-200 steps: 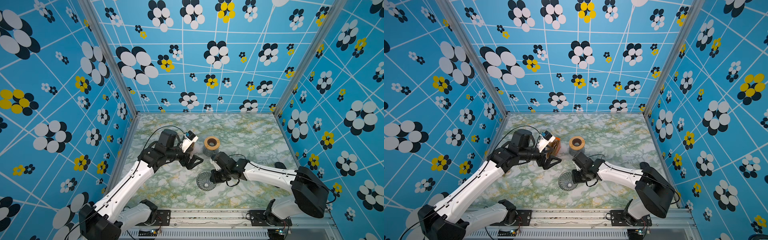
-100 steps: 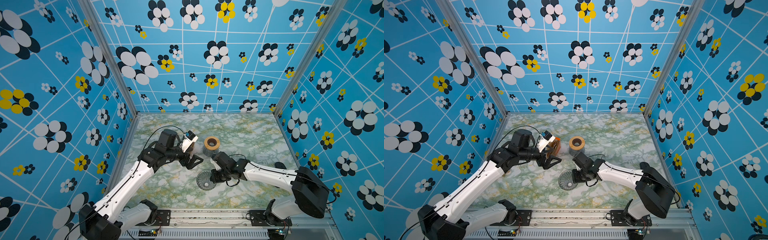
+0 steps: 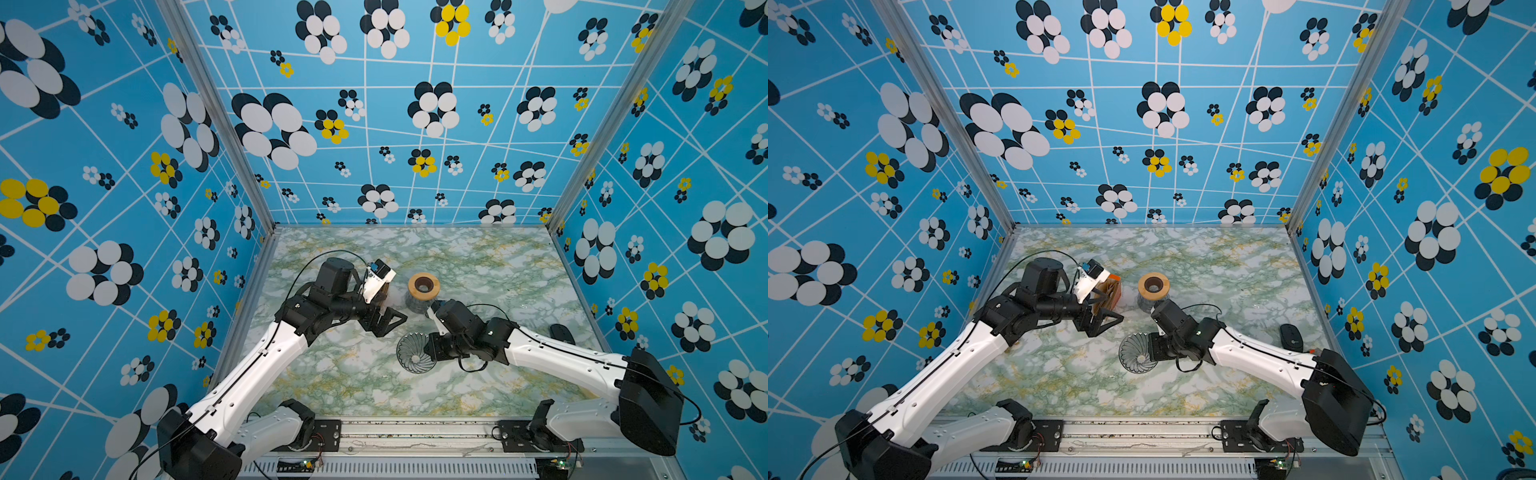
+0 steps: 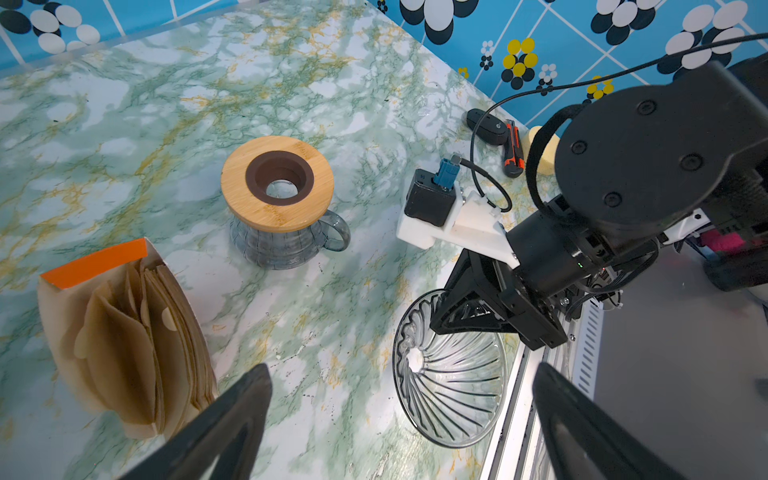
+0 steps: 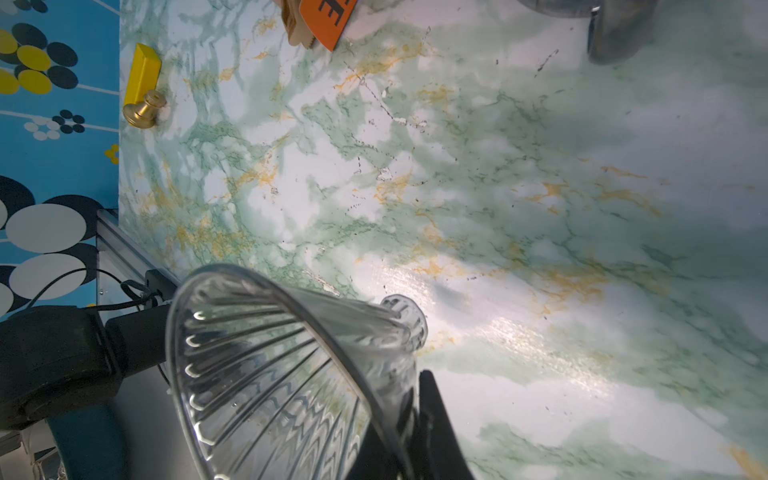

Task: Place the coffee filter in the dripper
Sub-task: 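Lift the glass dripper off the table with the right gripper, then carry the dripper over the pitcher and lower it onto the wooden ring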

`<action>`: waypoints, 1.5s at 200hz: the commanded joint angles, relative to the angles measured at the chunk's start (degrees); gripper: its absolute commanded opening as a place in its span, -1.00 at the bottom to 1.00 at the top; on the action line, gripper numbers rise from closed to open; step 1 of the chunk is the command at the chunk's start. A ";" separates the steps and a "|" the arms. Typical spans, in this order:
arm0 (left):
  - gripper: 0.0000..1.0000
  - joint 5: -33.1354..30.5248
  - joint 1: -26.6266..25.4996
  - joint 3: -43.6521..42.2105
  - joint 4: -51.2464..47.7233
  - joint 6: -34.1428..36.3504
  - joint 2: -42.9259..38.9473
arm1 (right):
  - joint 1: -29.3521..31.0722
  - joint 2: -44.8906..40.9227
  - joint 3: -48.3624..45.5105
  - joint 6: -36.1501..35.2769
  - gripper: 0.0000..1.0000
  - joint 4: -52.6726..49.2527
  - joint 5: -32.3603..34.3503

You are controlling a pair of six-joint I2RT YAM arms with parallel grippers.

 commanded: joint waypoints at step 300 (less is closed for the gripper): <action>0.98 1.16 0.37 -1.83 2.32 -1.23 -7.03 | -22.68 21.50 42.61 -19.54 -0.81 -22.11 -9.10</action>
